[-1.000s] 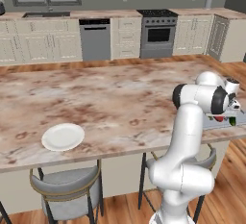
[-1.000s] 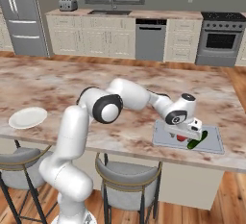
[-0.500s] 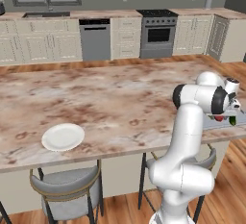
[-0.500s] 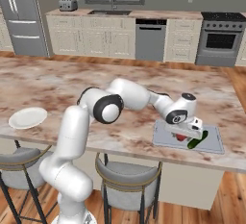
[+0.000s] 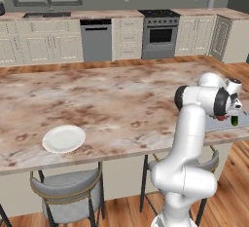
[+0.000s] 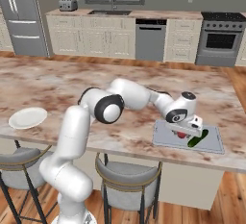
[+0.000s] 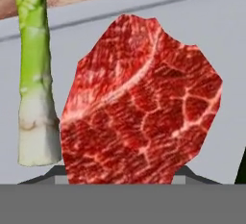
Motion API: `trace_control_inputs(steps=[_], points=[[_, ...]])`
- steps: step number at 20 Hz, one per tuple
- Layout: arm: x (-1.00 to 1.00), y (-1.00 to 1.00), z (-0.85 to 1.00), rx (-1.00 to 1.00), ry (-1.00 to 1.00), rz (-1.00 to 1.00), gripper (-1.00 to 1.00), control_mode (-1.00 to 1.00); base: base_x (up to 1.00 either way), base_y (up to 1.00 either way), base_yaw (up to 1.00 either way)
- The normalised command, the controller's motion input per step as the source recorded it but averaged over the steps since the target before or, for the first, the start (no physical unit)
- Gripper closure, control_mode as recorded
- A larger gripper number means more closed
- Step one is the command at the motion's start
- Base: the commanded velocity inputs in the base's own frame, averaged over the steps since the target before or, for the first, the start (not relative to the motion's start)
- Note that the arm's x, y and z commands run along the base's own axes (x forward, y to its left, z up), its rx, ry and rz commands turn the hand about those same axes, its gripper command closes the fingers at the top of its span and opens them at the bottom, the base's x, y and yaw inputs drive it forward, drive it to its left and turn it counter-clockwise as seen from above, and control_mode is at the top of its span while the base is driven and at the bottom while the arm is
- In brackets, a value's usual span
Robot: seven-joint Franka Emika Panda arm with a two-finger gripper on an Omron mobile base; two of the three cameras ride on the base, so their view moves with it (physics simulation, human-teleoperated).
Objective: Create a steak meal by picking up the steak and asparagus from the tray and placing them on the plate. Leave the cucumber on the tray.
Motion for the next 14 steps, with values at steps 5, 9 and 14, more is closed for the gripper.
trace_control_inputs(steps=[5,9,14], points=[[-0.3,0.0,0.44,0.0,-0.18,0.0,1.0,-1.0,0.0,0.0,0.0],[-0.44,0.04,0.77,0.0,-0.15,0.0,1.0,-1.0,0.0,0.0,0.0],[-0.54,0.42,0.89,0.0,-0.13,0.06,1.0,-1.0,0.0,0.0,0.0]])
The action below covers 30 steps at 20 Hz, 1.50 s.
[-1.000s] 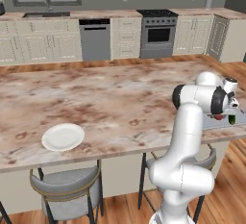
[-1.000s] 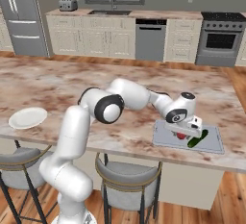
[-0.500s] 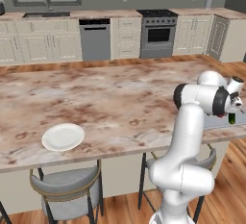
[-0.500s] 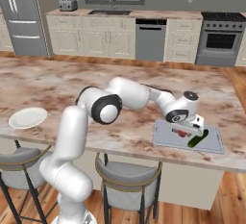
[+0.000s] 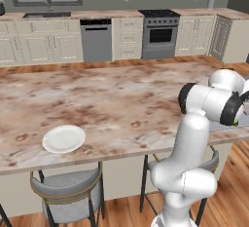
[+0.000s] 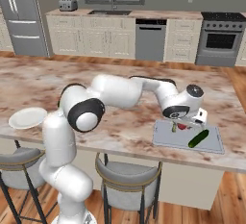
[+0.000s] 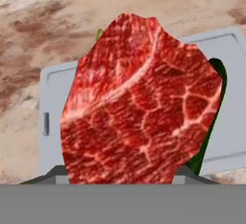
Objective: Create a steak meal by picking up the steak and asparagus from the tray and placing them on the plate. Leave the cucumber on the tray.
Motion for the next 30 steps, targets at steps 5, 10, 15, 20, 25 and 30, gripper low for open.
trace_control_inputs(steps=[5,10,15,20,25,30], points=[[-0.38,0.96,0.76,-0.02,-0.11,0.16,1.0,-1.0,0.0,0.0,0.0],[-0.28,1.0,0.25,-0.09,0.0,0.22,1.0,-1.0,0.0,0.0,0.0],[-0.27,1.0,0.12,-0.12,0.0,0.24,1.0,-1.0,0.0,0.0,0.0],[-0.13,1.0,0.16,-0.11,0.03,0.25,1.0,-1.0,0.0,0.0,0.0],[0.0,1.0,0.26,-0.06,0.07,0.23,1.0,-1.0,0.0,0.0,0.0],[0.0,1.0,0.32,-0.04,0.11,0.2,1.0,-1.0,0.0,0.0,0.0]])
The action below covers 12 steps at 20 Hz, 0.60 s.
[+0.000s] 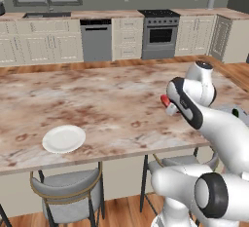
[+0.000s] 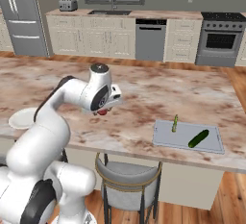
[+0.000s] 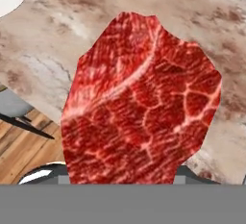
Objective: Create a steak meal by picking up the steak and asparagus from the tray and placing them on the plate. Leave the cucumber on the tray.
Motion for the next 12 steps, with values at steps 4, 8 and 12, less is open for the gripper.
trace_control_inputs(steps=[4,8,12], points=[[0.0,1.0,0.23,-0.06,0.14,0.2,1.0,-1.0,0.0,0.0,0.0],[0.0,1.0,0.02,-0.09,0.17,0.2,1.0,-1.0,0.0,0.0,0.0],[0.0,1.0,-0.13,-0.05,0.11,0.24,1.0,-1.0,0.0,0.0,0.0]])
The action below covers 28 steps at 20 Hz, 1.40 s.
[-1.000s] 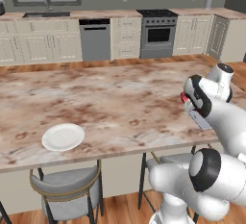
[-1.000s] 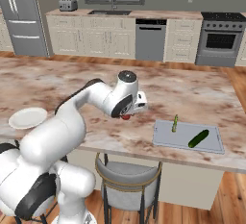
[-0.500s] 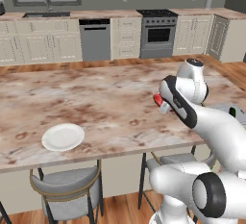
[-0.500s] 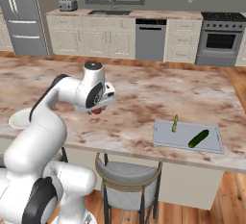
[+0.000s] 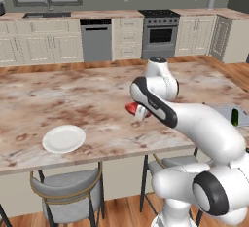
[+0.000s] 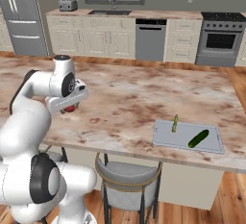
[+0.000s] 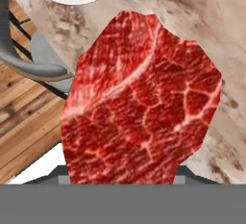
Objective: Create a steak meal by picking up the steak and asparagus from the tray and placing them on the plate. Leave the cucumber on the tray.
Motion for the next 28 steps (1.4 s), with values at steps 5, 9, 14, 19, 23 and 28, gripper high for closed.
trace_control_inputs(steps=[5,9,14,19,23,28], points=[[0.0,1.0,-0.29,-0.05,0.02,0.24,1.0,-1.0,0.0,0.0,0.0],[0.0,1.0,-0.41,-0.03,0.0,0.24,1.0,-1.0,0.0,0.0,0.0],[0.0,1.0,-0.27,-0.04,0.0,0.21,1.0,-1.0,0.0,0.0,0.0],[0.17,0.95,-0.13,-0.02,0.02,0.16,1.0,-1.0,0.0,0.0,0.0],[0.46,0.59,-0.08,0.0,0.07,0.07,1.0,-1.0,0.0,0.0,0.0],[0.38,0.34,-0.17,0.0,0.03,0.03,1.0,-1.0,0.0,0.0,0.0]])
